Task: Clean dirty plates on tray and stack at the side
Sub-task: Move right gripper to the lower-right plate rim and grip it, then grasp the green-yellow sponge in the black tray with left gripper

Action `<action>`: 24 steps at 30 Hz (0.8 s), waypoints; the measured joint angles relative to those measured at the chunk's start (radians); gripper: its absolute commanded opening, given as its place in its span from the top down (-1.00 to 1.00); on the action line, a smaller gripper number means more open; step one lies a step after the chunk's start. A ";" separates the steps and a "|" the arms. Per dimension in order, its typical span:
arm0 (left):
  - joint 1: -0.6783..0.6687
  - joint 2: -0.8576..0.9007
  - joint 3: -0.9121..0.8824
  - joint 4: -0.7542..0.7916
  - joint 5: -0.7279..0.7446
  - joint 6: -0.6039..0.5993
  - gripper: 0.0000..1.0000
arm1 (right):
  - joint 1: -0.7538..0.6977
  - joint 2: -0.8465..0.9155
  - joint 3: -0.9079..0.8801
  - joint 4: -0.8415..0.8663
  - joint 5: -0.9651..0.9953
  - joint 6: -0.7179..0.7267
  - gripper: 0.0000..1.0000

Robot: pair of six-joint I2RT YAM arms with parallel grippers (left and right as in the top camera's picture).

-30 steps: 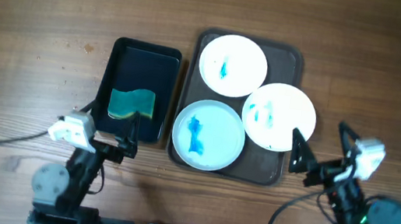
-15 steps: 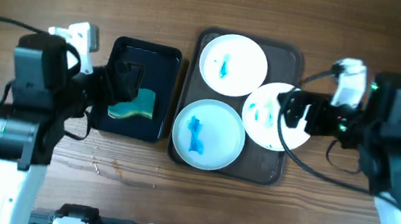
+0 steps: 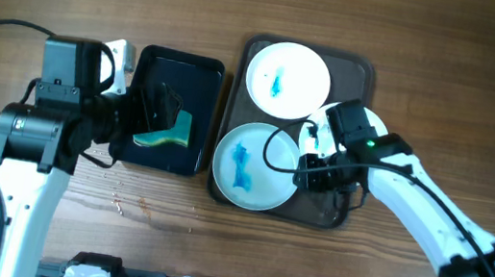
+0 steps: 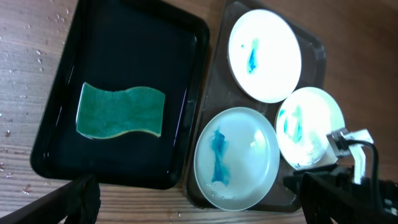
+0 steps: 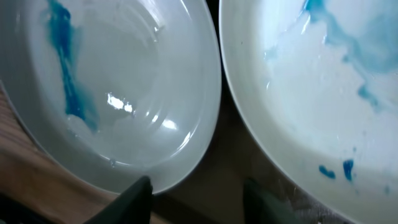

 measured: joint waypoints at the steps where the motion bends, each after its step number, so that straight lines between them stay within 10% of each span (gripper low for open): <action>1: 0.000 0.006 0.000 0.000 0.000 0.000 -1.00 | 0.000 0.019 0.000 0.018 0.002 -0.001 0.24; 8: 0.000 0.031 0.000 0.000 -0.002 0.000 -1.00 | 0.015 0.152 -0.001 0.137 0.008 -0.026 0.91; 24: -0.047 0.234 -0.114 0.076 -0.156 -0.107 -0.54 | 0.020 0.149 0.005 0.206 0.172 0.216 0.91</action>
